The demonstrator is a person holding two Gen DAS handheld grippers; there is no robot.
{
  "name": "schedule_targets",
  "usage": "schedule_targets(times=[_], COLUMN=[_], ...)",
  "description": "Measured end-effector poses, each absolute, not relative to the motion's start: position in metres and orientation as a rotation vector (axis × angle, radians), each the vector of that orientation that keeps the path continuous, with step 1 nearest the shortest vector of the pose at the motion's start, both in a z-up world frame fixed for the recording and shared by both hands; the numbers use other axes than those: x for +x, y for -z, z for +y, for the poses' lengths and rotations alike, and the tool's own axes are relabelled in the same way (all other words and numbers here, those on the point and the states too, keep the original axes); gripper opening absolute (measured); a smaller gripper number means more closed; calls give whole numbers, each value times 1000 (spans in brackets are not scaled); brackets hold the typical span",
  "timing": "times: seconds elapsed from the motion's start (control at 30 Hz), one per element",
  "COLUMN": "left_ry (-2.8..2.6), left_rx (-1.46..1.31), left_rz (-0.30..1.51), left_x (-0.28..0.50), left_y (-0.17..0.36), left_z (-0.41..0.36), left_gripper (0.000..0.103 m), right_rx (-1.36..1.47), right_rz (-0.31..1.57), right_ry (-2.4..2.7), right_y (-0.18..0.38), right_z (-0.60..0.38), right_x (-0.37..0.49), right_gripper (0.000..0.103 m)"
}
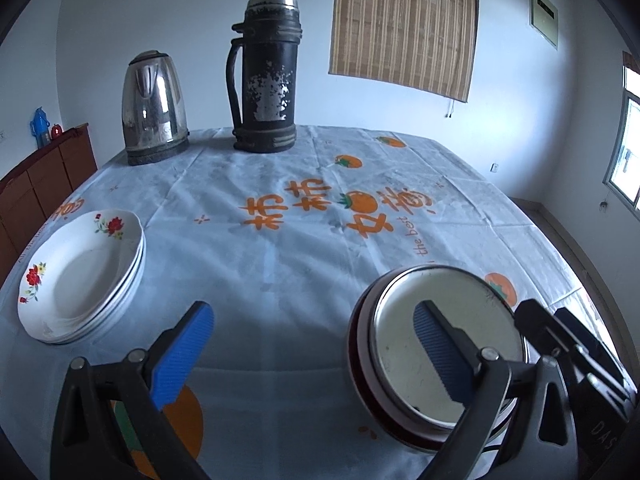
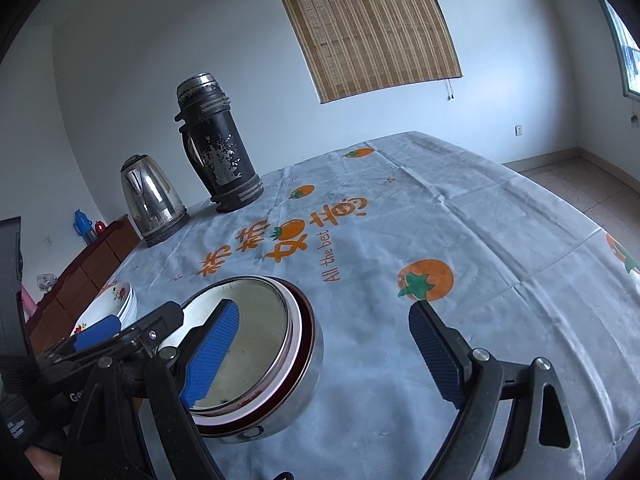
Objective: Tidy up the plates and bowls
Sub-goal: 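Move both tools to the rim of the nested bowl stack, then grasp the nested bowl stack's rim with the left tool while the right tool grasps it too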
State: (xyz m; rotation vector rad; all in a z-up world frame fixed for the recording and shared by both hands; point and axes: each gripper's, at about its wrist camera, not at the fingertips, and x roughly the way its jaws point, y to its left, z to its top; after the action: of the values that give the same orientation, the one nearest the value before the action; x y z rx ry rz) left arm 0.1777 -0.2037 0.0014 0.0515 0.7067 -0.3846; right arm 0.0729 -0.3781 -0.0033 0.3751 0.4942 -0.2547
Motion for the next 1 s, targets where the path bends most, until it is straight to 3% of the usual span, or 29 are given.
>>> schedule_targets(times=[0.3, 0.37, 0.43, 0.67, 1.0], left_ry=[380, 374, 373, 381, 392], left_rx=[46, 50, 57, 59, 47], left_rz=[742, 748, 754, 767, 813], left_x=[183, 184, 184, 185, 190], left_y=[3, 4, 5, 8, 18], left_z=[-203, -203, -203, -204, -207], left_gripper=[101, 98, 96, 93, 78], right_rx=[368, 381, 397, 401, 424], right_rz=[506, 526, 547, 567, 586], right_ry=[258, 246, 239, 223, 210], right_y=[4, 7, 11, 15, 19], right_z=[-378, -378, -380, -377, -376], right_x=[72, 76, 78, 82, 84], right_gripper=[68, 57, 53, 53, 53])
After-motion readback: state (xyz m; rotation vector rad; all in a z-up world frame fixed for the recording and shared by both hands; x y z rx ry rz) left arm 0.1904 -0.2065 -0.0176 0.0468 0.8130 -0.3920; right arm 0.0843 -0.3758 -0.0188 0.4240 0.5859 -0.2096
